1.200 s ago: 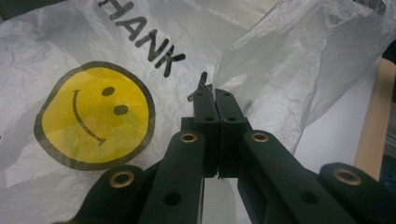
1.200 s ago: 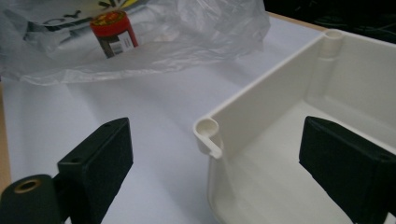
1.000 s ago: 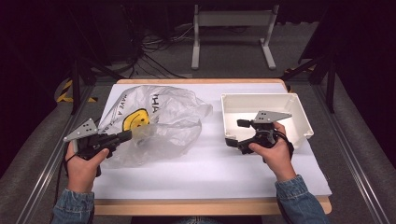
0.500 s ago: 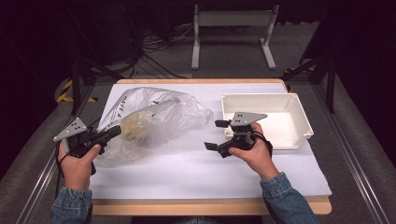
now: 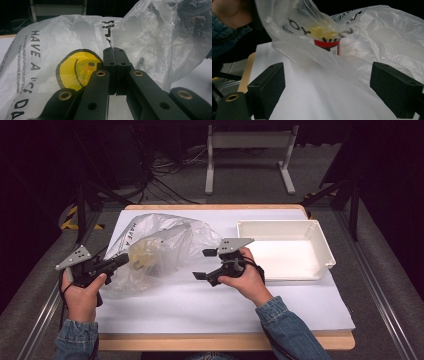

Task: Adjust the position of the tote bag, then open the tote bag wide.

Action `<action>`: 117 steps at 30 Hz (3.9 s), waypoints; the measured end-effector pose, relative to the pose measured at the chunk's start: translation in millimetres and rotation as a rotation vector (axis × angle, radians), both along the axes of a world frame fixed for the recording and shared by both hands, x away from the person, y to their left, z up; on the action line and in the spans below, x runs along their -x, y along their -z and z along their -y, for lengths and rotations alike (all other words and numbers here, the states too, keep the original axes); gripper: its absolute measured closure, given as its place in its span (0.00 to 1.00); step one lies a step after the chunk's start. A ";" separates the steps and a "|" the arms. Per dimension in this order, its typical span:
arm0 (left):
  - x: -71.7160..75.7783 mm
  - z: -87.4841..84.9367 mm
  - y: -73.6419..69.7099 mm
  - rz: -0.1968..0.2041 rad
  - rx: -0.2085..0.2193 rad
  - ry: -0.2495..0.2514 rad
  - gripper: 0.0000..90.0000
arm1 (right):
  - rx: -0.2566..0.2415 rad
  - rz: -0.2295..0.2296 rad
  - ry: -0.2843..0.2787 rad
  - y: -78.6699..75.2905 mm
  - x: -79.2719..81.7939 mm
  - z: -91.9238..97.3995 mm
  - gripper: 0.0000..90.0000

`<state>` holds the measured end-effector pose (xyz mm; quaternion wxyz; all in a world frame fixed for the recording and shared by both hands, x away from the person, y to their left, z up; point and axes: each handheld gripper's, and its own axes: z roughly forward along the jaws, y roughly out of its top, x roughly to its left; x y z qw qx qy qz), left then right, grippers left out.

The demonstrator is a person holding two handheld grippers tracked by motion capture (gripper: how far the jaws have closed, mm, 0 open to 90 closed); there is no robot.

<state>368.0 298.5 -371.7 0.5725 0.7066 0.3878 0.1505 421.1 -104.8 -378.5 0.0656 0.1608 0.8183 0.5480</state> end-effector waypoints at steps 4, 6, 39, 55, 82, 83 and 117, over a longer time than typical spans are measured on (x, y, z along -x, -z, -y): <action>-0.6 -0.7 0.8 -0.008 0.005 0.003 0.98 | 0.055 -0.005 0.031 12.1 -10.5 -10.9 0.15; -0.7 -0.8 1.1 -0.011 0.005 0.002 0.98 | 0.074 0.002 0.042 17.7 -13.2 -16.3 0.15; 2.3 -3.6 -2.5 0.010 0.003 -0.013 0.98 | 0.219 0.018 -0.234 -0.4 69.2 -61.9 1.00; 3.0 -6.7 -2.5 0.014 0.011 -0.024 0.99 | 0.164 -0.012 -0.247 -23.0 93.8 -68.6 0.43; 3.4 -13.8 -4.7 0.026 0.035 -0.033 0.99 | 0.249 0.020 0.071 -27.7 52.8 -3.8 0.05; 3.2 -13.5 -4.6 0.026 0.035 -0.032 0.99 | 0.255 0.022 0.071 -24.0 50.2 -3.6 0.05; 2.2 -31.9 -1.9 0.063 0.048 -0.034 0.97 | -0.099 -0.191 0.077 -39.2 -1.4 30.7 1.00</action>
